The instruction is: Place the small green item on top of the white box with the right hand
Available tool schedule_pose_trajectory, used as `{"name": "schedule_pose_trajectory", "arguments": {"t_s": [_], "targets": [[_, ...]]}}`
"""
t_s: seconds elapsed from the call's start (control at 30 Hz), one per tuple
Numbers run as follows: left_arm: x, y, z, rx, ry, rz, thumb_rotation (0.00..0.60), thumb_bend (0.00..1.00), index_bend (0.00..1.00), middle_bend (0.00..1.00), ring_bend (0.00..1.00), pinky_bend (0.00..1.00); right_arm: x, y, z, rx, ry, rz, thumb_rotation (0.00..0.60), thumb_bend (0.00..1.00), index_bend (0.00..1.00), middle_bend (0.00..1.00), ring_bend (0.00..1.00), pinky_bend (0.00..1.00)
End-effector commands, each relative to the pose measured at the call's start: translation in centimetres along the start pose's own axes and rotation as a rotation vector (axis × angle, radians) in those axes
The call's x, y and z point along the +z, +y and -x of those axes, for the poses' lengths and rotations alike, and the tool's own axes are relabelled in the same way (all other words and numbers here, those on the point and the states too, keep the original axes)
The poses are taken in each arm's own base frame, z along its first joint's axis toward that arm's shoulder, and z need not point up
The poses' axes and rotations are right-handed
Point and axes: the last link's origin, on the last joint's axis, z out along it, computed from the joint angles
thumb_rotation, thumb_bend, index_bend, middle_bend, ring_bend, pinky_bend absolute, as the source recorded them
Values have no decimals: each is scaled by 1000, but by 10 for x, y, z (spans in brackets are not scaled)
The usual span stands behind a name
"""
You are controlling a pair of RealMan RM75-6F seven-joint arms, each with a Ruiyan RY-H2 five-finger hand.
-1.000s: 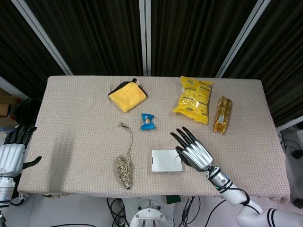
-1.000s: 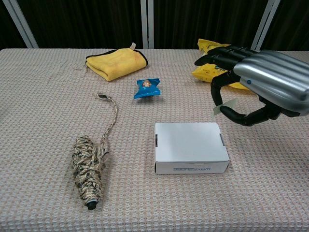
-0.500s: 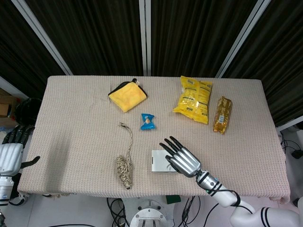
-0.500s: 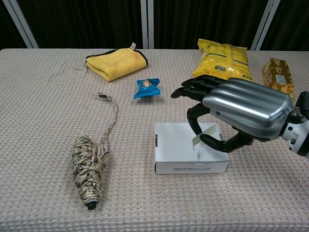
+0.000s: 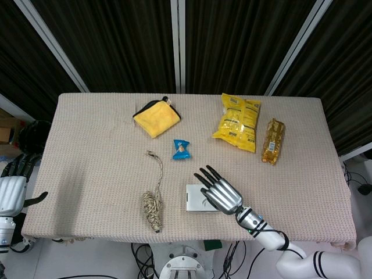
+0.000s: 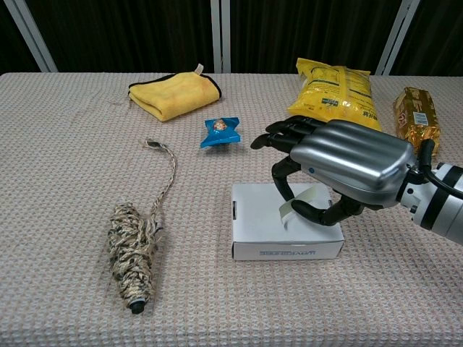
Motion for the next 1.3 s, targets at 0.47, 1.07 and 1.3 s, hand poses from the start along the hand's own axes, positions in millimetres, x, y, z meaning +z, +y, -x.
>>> {"name": "schedule_pose_trajectory", "arguments": {"t_s": [0.47, 1.07, 1.3], "targets": [[0, -3, 0, -2, 0, -7, 600, 91, 144, 106, 39, 151, 5, -1, 1, 12, -21, -20, 600, 424, 249, 26, 0, 0], [0, -2, 0, -2, -2, -4, 600, 91, 144, 106, 38, 152, -16, 2, -10, 20, 65, -78, 600, 801, 428, 41, 0, 0], [-1, -1, 0, 0, -3, -2, 600, 91, 143, 106, 38, 152, -12, 1, -1, -2, 29, -83, 600, 1000, 437, 32, 0, 0]]}}
